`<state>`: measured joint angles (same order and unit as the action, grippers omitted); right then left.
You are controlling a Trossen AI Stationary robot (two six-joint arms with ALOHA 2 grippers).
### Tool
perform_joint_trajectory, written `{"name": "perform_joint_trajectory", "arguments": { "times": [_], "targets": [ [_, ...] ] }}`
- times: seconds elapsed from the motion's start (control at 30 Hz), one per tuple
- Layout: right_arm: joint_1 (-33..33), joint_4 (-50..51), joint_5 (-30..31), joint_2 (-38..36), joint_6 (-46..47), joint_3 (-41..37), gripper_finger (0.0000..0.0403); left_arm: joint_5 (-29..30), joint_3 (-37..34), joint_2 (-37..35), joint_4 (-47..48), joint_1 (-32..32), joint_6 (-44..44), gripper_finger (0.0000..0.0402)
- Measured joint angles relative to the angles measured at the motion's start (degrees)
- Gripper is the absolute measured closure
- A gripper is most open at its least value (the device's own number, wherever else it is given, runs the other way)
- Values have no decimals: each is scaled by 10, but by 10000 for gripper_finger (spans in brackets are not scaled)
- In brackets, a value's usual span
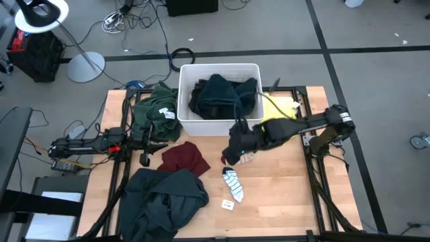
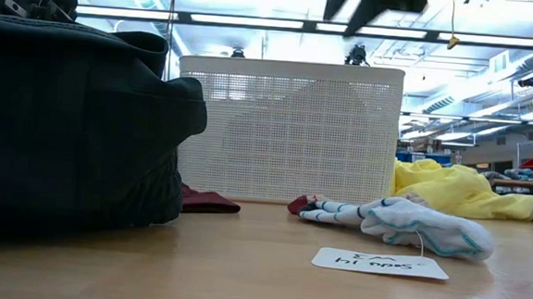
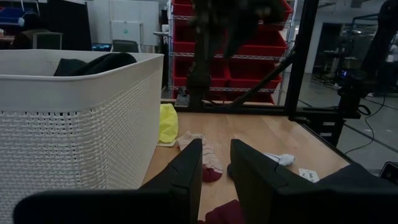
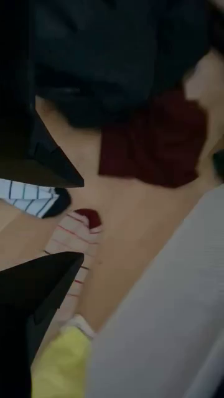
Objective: Sort clothes
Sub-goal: Put the brown sock into the white bin
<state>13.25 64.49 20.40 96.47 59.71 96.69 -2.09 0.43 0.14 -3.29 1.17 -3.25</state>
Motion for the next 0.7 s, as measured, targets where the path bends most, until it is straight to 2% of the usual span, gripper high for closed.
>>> {"name": "perform_joint_trajectory", "arguments": {
  "times": [0.3,0.57,0.7],
  "targets": [
    [13,-133,8,0,136,-175,224,0,0,0,0,0,0,312],
    [12,-388,22,0,180,-327,210,0,0,0,0,0,0,312],
    [11,-464,26,0,204,-378,186,0,0,0,0,0,0,312]
  ]
}}
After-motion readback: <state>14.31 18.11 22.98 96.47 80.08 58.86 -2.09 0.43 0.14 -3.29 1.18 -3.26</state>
